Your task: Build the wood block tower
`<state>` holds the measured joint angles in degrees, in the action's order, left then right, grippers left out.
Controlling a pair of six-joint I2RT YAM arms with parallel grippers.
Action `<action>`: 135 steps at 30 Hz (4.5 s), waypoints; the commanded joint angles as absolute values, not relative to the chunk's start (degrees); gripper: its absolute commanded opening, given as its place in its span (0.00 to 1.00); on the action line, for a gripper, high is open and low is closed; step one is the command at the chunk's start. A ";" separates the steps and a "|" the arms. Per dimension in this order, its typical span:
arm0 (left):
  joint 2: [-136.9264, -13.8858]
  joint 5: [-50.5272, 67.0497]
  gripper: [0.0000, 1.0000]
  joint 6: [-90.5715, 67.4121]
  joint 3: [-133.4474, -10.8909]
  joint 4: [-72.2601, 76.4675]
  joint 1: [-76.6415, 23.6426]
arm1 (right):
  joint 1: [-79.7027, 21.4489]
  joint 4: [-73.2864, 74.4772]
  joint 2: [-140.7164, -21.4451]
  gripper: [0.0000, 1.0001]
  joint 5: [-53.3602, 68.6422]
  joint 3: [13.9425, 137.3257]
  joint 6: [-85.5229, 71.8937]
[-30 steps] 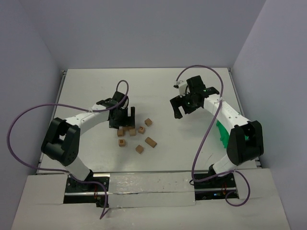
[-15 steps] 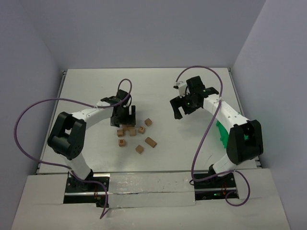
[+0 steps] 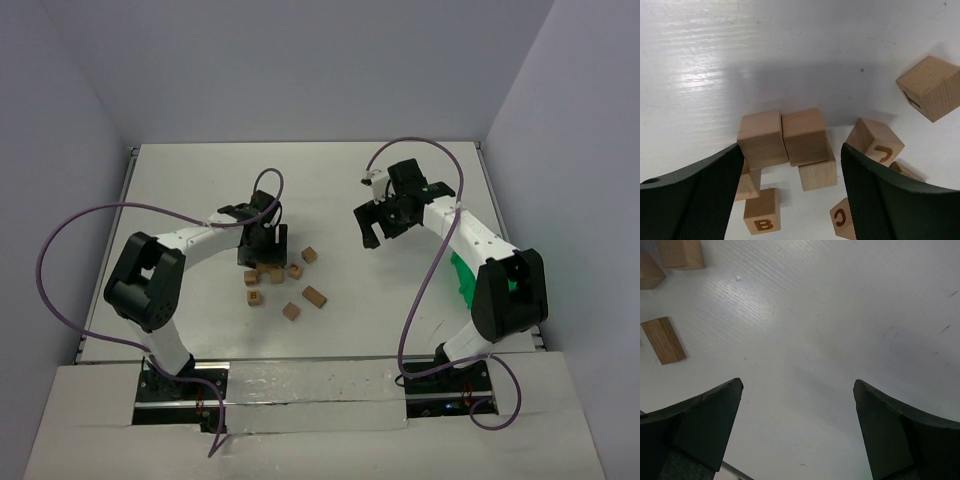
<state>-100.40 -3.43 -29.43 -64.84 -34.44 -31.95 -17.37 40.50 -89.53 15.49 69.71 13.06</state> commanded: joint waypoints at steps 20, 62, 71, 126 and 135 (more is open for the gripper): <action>-103.66 -4.37 0.54 -29.27 -68.72 -35.57 -32.43 | -17.14 37.90 -90.77 1.00 14.85 68.82 12.74; -117.77 -5.70 0.34 -35.85 -85.25 -41.65 -32.43 | -15.91 38.06 -91.76 1.00 14.42 70.06 11.08; -117.86 -5.98 0.54 -35.28 -85.08 -41.54 -32.43 | -15.91 38.23 -92.02 1.00 14.33 70.49 11.25; -116.82 -8.07 0.99 -34.67 -88.78 -43.24 -34.60 | -15.91 38.03 -91.28 1.00 14.06 69.85 11.36; -111.18 -10.73 0.99 -34.36 -86.48 -42.45 -34.63 | -15.91 38.10 -90.88 1.00 14.41 69.87 11.16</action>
<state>-116.48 -8.67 -35.10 -86.33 -42.50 -34.11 -16.21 39.72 -92.09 14.44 69.06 11.58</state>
